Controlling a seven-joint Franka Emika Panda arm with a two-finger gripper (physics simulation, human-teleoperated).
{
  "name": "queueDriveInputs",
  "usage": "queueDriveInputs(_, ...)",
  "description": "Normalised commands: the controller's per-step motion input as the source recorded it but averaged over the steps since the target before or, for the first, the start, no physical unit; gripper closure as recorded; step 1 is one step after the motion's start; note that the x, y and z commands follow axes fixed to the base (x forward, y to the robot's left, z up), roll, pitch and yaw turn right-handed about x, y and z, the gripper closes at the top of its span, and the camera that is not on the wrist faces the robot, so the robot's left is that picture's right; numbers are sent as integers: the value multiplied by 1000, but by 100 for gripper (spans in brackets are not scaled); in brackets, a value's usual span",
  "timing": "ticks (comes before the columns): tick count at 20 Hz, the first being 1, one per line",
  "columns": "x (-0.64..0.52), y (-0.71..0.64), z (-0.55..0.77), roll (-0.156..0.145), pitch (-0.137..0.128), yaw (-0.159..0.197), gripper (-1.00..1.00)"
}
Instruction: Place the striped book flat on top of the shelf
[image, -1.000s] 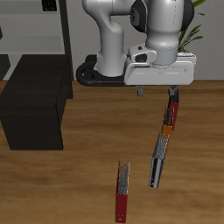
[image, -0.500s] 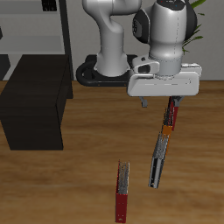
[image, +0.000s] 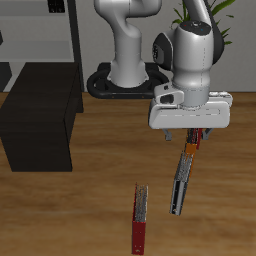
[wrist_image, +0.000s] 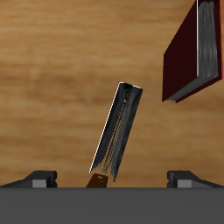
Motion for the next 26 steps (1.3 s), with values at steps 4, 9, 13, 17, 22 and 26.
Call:
queueDriveInputs(4, 262, 3, -503, -21, 37, -14, -100)
queueDriveInputs(9, 171, -35, -310, -17, 18, -18, -100)
queueDriveInputs(13, 119, 18, -214, -9, 19, -12, -100)
queueDriveInputs(17, 115, 37, -302, 1, 39, -22, -100)
queueDriveInputs(22, 71, -18, -290, 9, 39, -11, -100)
queueDriveInputs(26, 6, -32, -39, 2, 4, 1, 100)
